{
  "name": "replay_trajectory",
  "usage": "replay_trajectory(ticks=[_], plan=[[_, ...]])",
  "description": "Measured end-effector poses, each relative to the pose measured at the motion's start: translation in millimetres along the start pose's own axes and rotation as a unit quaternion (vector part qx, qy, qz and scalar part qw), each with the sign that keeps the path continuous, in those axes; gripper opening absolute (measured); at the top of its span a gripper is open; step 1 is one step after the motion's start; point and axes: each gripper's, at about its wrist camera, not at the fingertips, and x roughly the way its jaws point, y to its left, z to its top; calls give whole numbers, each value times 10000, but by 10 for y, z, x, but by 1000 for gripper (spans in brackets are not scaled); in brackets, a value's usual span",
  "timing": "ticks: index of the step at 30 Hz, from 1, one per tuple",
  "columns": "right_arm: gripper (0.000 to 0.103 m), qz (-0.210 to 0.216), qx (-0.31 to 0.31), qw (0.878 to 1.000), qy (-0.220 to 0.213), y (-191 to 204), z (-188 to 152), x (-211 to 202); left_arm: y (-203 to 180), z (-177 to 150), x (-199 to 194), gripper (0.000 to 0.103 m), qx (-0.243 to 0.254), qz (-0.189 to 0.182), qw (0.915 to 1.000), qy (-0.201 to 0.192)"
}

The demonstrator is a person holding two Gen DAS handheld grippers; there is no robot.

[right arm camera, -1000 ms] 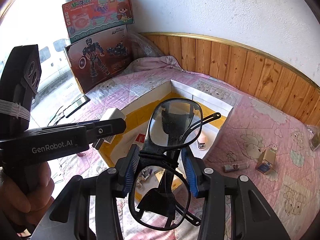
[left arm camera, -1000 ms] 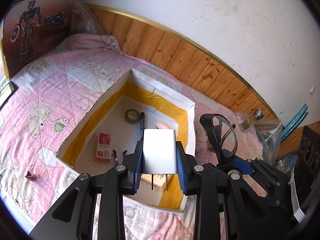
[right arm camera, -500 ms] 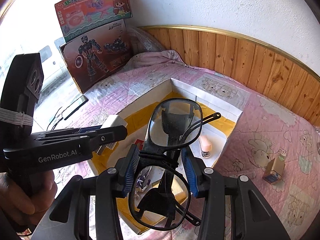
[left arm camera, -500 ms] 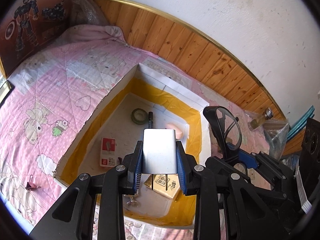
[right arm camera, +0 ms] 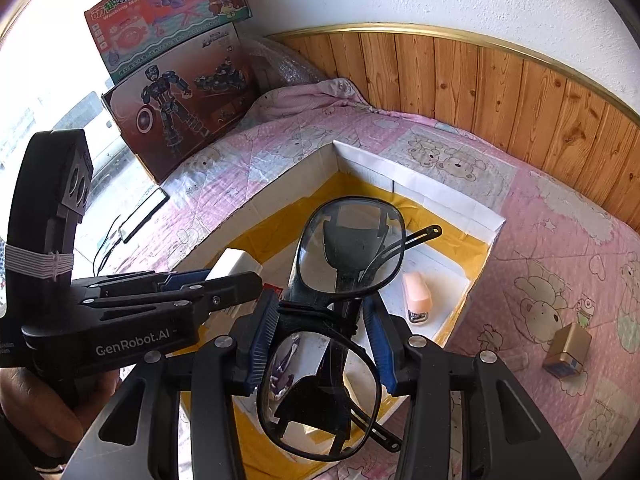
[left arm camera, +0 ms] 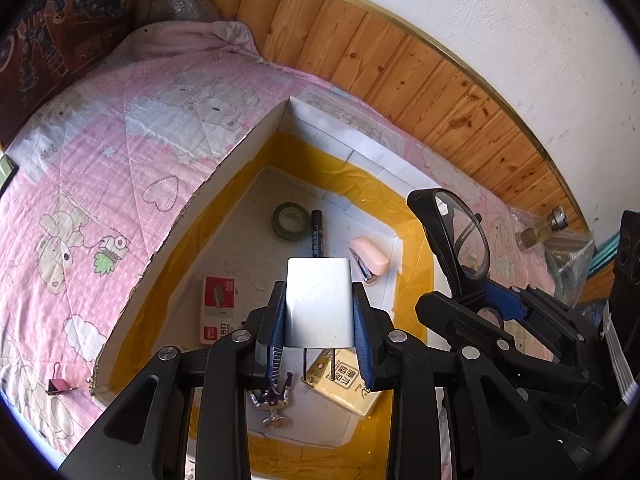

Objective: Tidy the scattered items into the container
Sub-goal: 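Lower the charger and glasses into the box and open both grippers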

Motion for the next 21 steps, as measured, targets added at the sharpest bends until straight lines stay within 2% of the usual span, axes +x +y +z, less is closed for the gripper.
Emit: replay_trajectory(ticks=[21], plan=[[45,-86,210,9966,790,-268,307,616,72,196,473,31,137,424,9967,672]])
